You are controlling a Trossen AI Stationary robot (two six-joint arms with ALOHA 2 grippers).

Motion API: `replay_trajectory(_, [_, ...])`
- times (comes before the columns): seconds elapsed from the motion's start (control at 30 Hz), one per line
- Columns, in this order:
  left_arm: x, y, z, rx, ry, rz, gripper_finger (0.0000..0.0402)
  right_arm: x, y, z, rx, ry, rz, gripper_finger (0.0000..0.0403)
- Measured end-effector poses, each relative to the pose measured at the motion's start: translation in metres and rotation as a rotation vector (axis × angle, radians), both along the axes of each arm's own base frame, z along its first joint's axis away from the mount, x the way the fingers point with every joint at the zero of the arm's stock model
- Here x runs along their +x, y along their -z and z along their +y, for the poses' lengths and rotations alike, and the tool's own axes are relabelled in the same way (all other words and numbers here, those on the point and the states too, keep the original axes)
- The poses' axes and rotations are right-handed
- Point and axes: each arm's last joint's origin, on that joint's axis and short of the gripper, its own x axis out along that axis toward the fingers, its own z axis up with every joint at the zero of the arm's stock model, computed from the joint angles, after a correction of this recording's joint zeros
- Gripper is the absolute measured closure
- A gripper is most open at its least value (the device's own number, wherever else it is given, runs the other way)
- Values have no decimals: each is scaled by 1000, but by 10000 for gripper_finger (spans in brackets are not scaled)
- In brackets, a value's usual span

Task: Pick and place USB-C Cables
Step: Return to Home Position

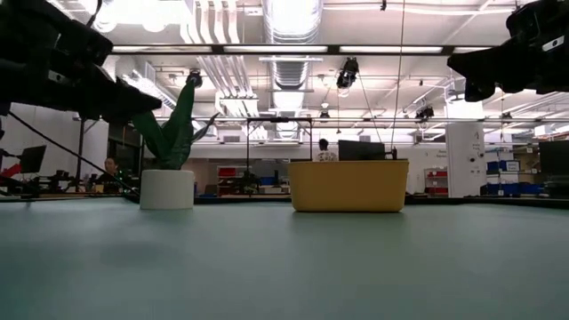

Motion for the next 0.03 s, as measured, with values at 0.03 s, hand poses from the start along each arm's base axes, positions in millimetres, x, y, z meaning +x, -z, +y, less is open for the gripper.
replay_trajectory(0.03, [0,0,0,0,0,3,347,0,0,0,0,0,0,385])
